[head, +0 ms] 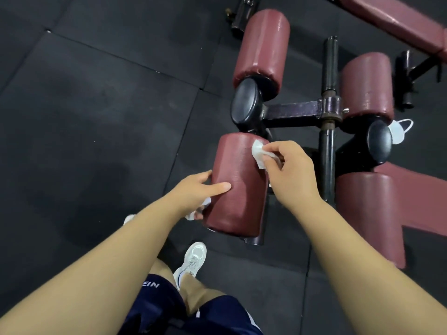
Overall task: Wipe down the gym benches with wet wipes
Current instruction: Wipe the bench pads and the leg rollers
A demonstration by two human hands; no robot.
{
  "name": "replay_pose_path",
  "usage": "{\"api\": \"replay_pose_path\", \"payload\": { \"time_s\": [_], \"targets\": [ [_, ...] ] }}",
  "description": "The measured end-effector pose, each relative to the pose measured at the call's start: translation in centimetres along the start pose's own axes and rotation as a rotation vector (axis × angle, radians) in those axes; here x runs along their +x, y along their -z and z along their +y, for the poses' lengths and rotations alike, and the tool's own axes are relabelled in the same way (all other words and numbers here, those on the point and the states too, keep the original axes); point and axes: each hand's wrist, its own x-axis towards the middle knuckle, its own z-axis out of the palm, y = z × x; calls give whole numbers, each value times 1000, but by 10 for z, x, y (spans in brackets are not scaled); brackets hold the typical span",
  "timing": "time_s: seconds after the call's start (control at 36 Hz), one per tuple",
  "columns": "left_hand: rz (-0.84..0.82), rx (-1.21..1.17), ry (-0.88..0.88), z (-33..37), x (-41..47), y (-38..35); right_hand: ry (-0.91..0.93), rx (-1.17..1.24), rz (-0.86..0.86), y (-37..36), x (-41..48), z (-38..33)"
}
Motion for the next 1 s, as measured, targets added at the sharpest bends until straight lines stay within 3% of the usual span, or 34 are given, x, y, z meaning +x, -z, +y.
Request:
{"api": "replay_pose_path", "payload": {
  "time_s": [0.06, 0.14, 0.19, 0.25, 0.36, 0.5, 0.72, 0.78, 0.94, 1.0],
  "targets": [
    [56, 100, -84, 0, 0, -4, 19, -19, -7, 0, 1, -1],
    [224, 463, -204, 7, -3, -16, 49, -51, 3, 2, 3, -1],
    [342, 735, -203, 13, -6, -26, 79, -76, 4, 3, 5, -2],
    [397, 858, -194, 16, -8, -33, 131, -104, 6, 2, 12, -5],
    [355, 794, -217, 10, -13, -25, 269, -177, -5, -8, 29, -6],
    [294, 500, -269, -1, -21, -9, 401, -233, -34, -22, 15, 7],
    [286, 505, -293, -9, -19, -3, 817, -193, -330, -20, -52, 23],
    [301, 535, -285, -9, -17, -3, 792, -253, -305, -20, -25, 18],
    [305, 558, -268, -9, -16, -5, 442, -327, -26, -25, 64, 1],
    [301, 553, -266, -8, -16, -5, 476, -323, -29, -24, 54, 3]
  ]
}}
